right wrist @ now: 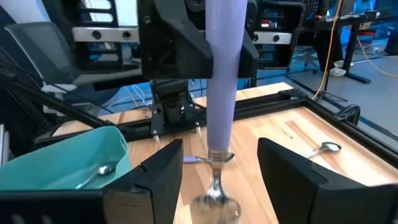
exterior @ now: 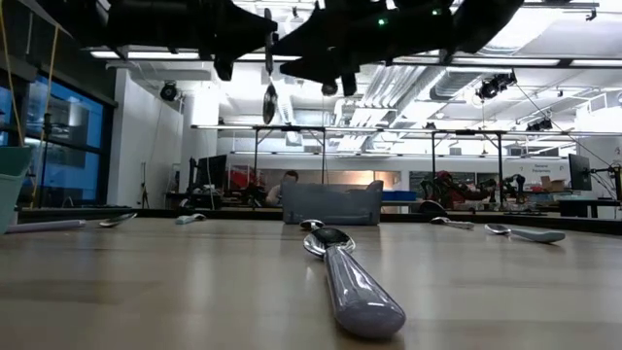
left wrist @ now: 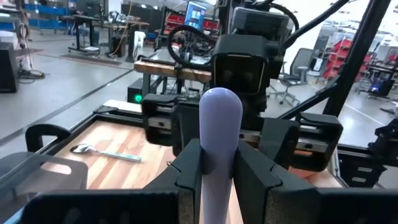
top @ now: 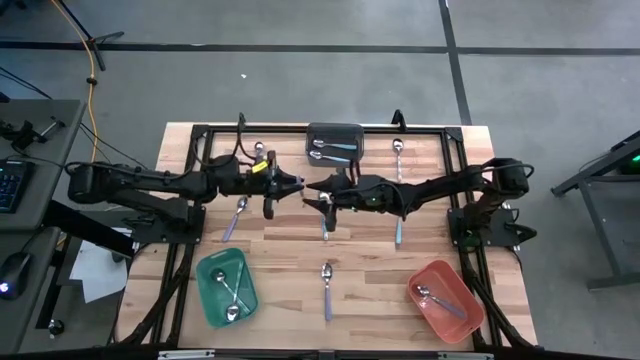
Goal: Sort silverware by color (type)
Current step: Put the purple spoon into the orange bin
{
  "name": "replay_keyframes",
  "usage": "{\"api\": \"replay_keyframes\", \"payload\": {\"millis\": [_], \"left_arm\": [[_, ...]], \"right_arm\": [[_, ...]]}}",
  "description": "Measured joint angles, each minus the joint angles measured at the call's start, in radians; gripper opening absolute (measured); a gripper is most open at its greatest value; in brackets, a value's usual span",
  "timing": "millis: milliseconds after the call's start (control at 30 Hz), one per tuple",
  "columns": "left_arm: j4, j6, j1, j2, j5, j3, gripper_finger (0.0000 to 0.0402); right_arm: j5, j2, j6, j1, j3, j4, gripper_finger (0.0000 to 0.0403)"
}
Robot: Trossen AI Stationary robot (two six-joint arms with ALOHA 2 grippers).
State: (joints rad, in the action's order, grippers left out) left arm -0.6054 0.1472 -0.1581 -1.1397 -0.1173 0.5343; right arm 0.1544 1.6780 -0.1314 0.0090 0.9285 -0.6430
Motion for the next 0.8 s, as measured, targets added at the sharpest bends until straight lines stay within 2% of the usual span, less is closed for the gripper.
{"api": "replay_keyframes", "payload": {"millis": [133, 300, 400, 600, 800], "left_arm": [[-0.031, -0.001, 0.021, 0.0, 0.027, 0.0, 0.005], [-0.038, -0.011, 0.041, 0.0, 0.067, 0.0, 0.005], [-0.036, -0.019, 0.048, 0.0, 0.079, 0.0, 0.005], [-0.031, -0.018, 0.049, -0.001, 0.085, 0.0, 0.0053], [-0.029, -0.035, 0.05, 0.0, 0.077, 0.0, 0.0142]], "right_arm": [[0.0, 0.028, 0.0, 0.0, 0.039, 0.006, 0.0182], [0.0, 0.063, -0.002, -0.001, 0.098, 0.044, 0.0148], [-0.001, 0.079, 0.0, -0.002, 0.128, 0.07, 0.0114], [0.003, 0.076, 0.001, -0.002, 0.141, 0.106, 0.0018], [-0.002, 0.064, -0.003, -0.002, 0.141, 0.149, 0.0033]]}}
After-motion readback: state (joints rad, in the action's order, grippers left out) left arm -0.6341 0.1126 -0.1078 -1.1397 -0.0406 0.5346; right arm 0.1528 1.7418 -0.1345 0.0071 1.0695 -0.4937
